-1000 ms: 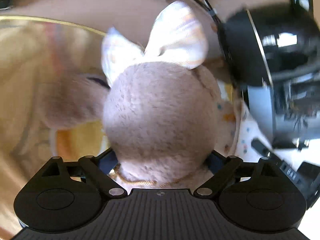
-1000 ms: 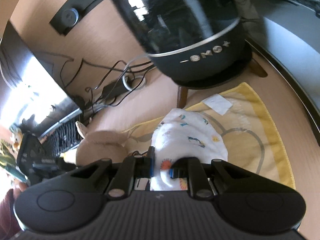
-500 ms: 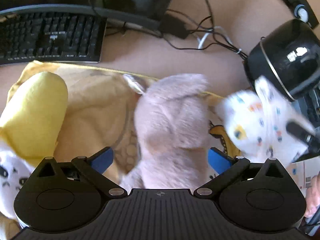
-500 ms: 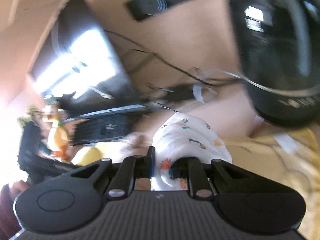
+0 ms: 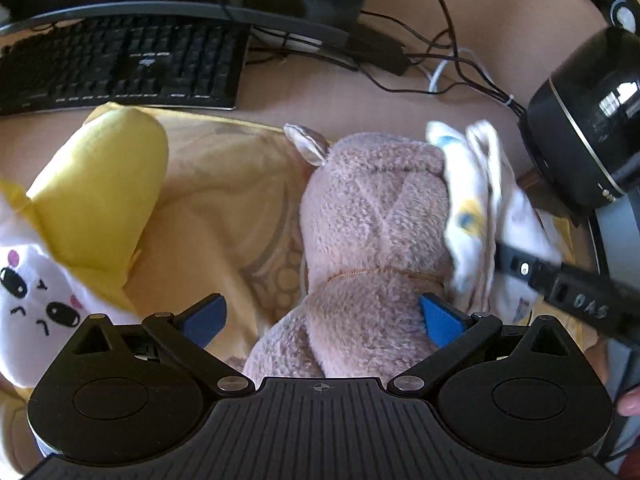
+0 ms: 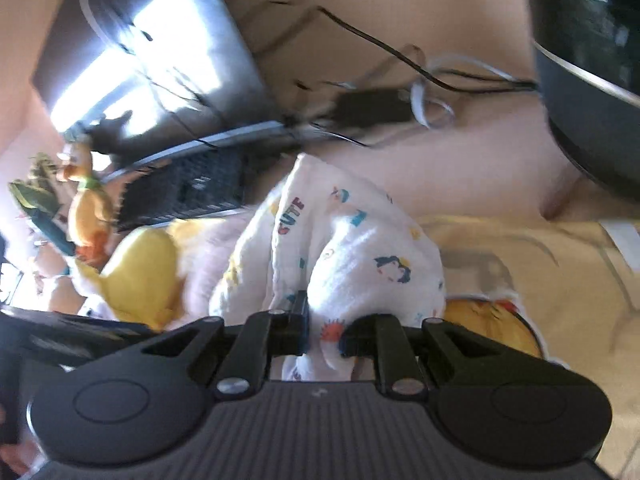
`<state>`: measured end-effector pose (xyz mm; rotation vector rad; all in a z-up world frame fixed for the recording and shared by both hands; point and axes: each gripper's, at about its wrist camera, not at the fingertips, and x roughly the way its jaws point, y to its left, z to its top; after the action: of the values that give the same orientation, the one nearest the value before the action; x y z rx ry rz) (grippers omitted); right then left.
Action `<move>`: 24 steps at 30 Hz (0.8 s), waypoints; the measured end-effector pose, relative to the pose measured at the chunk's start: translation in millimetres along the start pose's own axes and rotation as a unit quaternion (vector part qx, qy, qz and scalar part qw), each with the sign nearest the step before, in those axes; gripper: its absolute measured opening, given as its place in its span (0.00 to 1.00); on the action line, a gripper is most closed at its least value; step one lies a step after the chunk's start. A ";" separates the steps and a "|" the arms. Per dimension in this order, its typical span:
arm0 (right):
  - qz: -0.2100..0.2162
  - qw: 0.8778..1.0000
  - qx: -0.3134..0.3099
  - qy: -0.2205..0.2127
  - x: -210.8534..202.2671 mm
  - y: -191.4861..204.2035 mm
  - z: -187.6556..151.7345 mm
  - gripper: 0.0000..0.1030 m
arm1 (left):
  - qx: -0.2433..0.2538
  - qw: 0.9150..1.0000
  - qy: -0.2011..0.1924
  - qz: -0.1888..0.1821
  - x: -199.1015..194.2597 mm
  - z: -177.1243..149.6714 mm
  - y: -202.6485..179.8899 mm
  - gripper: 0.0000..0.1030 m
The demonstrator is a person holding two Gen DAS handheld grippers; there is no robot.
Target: Organize soft objects
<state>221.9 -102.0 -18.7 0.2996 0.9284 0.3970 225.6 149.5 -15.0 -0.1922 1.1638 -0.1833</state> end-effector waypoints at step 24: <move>0.190 0.982 -0.011 -0.017 -86.5 64.4 -6.0 0.13 | -0.058 0.998 0.000 0.016 -10.3 13.7 55.7 1.00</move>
<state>157.7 -83.6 66.2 0.4632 0.8327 0.7505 236.7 206.7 -14.2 -0.2758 1.1771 -0.0881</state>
